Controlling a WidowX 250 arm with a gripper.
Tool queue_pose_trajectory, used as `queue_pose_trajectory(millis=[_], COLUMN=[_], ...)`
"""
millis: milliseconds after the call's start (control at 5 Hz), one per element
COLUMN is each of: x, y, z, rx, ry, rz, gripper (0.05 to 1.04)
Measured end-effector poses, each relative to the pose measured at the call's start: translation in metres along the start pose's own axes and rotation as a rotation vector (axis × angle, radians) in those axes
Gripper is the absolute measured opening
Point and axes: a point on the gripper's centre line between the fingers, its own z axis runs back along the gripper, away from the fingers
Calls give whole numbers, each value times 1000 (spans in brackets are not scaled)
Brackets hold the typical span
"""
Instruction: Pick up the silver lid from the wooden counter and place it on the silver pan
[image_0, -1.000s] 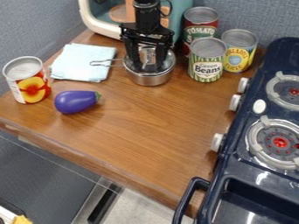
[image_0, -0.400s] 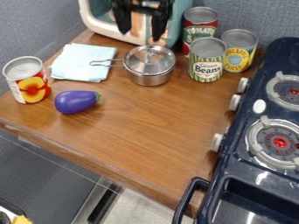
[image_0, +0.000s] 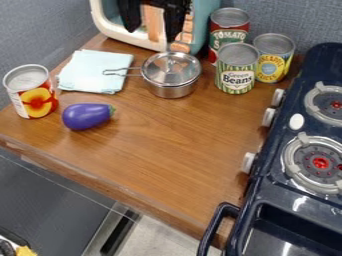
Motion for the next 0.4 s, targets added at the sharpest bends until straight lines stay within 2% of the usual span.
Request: queue_pose_trajectory(millis=[200, 400], x=[-11, -17], y=[13, 16], z=[-15, -45], rx=[6, 1], ry=[38, 147], rz=[33, 54], gripper=[999, 999])
